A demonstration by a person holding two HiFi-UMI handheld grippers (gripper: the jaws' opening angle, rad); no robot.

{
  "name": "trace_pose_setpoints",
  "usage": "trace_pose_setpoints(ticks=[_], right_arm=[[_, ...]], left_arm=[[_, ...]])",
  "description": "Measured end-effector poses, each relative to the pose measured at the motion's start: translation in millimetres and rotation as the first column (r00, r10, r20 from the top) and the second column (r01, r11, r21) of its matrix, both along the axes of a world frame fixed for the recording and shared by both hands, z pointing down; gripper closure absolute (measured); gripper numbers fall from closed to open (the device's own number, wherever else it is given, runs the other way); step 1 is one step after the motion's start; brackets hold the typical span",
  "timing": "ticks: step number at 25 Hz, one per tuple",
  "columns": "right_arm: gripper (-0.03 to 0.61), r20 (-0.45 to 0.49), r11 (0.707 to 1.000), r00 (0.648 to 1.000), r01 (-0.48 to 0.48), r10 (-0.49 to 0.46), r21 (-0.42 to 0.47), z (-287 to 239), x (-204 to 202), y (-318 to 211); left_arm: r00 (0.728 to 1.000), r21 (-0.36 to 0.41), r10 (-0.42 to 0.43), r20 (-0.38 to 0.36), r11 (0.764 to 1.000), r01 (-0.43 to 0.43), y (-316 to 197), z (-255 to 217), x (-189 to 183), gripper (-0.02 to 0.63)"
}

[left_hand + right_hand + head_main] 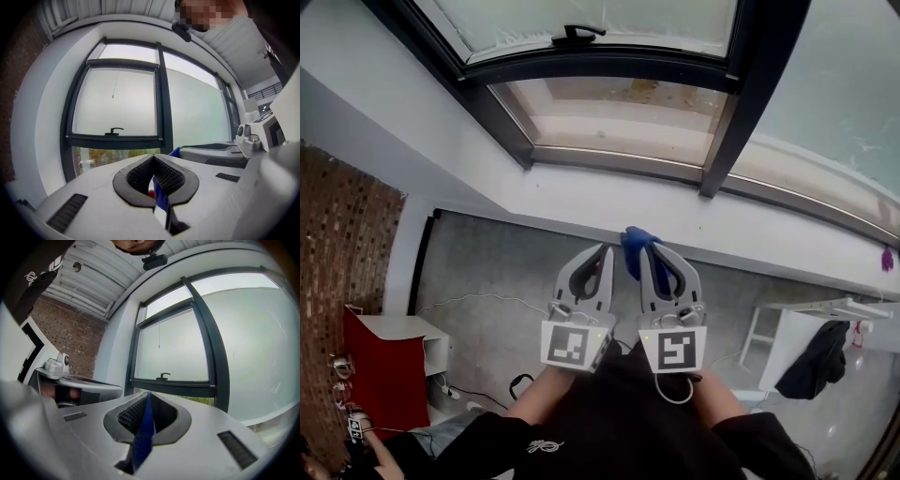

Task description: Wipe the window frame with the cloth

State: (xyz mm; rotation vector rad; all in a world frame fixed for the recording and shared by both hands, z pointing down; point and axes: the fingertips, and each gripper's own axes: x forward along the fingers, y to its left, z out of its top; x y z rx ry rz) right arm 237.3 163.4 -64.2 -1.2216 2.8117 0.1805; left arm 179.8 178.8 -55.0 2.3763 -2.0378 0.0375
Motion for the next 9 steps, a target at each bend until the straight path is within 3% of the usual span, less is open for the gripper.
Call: trace_pose_setpoints(ticks=[9], right_arm=[[0.561,0.01,1.0,1.0,-0.007,0.007,0.017,-1.8,-2.3,1.4]], left_arm=[[1.0,-0.005,-0.005,0.001,1.0,0.005,8.6,4.6,-2.4,0.609]])
